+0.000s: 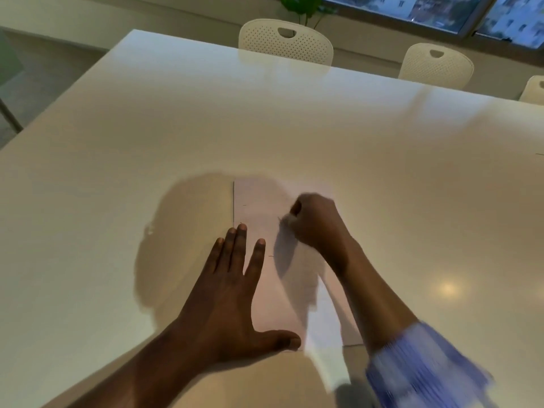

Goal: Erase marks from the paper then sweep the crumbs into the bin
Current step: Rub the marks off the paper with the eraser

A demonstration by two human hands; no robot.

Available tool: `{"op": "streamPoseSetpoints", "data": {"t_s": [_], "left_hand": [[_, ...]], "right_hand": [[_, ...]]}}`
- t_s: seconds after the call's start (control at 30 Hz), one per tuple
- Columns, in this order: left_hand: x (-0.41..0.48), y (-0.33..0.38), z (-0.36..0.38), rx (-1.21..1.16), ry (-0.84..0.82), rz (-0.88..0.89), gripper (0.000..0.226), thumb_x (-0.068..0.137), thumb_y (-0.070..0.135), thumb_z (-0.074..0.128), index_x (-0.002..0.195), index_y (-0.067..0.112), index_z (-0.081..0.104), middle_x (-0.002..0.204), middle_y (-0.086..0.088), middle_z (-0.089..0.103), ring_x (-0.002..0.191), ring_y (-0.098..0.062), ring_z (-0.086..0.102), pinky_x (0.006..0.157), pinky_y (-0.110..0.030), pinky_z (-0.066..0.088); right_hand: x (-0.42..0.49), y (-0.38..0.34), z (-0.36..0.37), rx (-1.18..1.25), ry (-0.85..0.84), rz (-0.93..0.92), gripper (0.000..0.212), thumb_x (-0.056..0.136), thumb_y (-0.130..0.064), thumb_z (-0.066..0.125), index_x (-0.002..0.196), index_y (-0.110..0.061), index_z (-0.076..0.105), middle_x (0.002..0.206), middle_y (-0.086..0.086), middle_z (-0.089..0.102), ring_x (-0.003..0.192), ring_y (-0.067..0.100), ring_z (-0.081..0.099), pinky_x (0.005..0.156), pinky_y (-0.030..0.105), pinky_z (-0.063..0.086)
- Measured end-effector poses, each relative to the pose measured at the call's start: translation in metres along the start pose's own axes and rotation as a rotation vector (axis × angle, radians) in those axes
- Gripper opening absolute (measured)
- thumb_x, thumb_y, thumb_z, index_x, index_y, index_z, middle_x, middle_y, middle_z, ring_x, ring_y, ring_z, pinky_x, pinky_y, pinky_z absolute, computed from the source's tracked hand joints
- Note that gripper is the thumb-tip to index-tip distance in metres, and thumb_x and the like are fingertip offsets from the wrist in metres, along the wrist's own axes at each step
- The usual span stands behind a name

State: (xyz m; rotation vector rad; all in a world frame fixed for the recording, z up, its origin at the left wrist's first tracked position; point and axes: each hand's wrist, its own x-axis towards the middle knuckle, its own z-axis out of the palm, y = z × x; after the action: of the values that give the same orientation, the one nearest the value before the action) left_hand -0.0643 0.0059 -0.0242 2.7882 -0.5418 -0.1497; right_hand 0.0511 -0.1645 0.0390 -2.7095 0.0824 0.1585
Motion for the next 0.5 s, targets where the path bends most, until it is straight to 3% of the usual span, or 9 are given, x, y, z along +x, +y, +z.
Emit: {"op": "streamPoseSetpoints", "data": {"t_s": [0.1, 0.2, 0.27, 0.33, 0.5], "left_hand": [[0.001, -0.001, 0.002, 0.006, 0.004, 0.001, 0.147, 0.049, 0.113, 0.020, 0.152, 0.024, -0.036, 0.156, -0.009, -0.048, 0.147, -0.025, -0.041, 0.128, -0.049, -0.006], [0.000, 0.000, 0.001, -0.003, -0.003, 0.004, 0.145, 0.050, 0.112, 0.020, 0.151, 0.026, -0.037, 0.156, -0.007, -0.049, 0.146, -0.024, -0.043, 0.127, -0.047, -0.008], [0.000, 0.000, -0.002, -0.007, -0.015, -0.004, 0.144, 0.050, 0.113, 0.021, 0.149, 0.028, -0.040, 0.154, -0.006, -0.051, 0.145, -0.023, -0.044, 0.128, -0.047, -0.008], [0.001, 0.001, -0.003, 0.005, -0.029, -0.012, 0.143, 0.049, 0.113, 0.020, 0.147, 0.029, -0.042, 0.153, -0.005, -0.053, 0.145, -0.023, -0.045, 0.128, -0.048, -0.008], [-0.001, 0.001, -0.002, 0.003, -0.018, -0.003, 0.145, 0.050, 0.113, 0.021, 0.149, 0.027, -0.040, 0.154, -0.007, -0.051, 0.145, -0.024, -0.044, 0.128, -0.048, -0.008]], "right_hand": [[-0.037, 0.015, 0.014, 0.045, 0.016, -0.015, 0.015, 0.092, -0.026, 0.067, 0.098, -0.013, 0.068, 0.095, 0.004, 0.071, 0.076, 0.017, 0.066, 0.063, 0.027, 0.057], [-0.010, 0.009, 0.017, 0.103, 0.104, 0.010, 0.011, 0.094, -0.024, 0.065, 0.097, -0.014, 0.064, 0.095, 0.004, 0.069, 0.068, 0.008, 0.060, 0.052, 0.018, 0.048], [0.024, 0.001, 0.013, 0.073, 0.137, 0.007, 0.017, 0.094, -0.022, 0.066, 0.101, -0.007, 0.065, 0.102, 0.011, 0.071, 0.081, 0.021, 0.067, 0.067, 0.033, 0.059], [0.051, -0.008, 0.007, 0.047, 0.137, 0.012, 0.023, 0.093, -0.023, 0.066, 0.107, -0.005, 0.066, 0.109, 0.015, 0.070, 0.096, 0.031, 0.067, 0.085, 0.041, 0.058], [0.039, -0.008, -0.002, -0.024, 0.083, 0.002, 0.026, 0.093, -0.024, 0.067, 0.108, -0.002, 0.067, 0.109, 0.014, 0.070, 0.097, 0.029, 0.067, 0.086, 0.036, 0.057]]}}
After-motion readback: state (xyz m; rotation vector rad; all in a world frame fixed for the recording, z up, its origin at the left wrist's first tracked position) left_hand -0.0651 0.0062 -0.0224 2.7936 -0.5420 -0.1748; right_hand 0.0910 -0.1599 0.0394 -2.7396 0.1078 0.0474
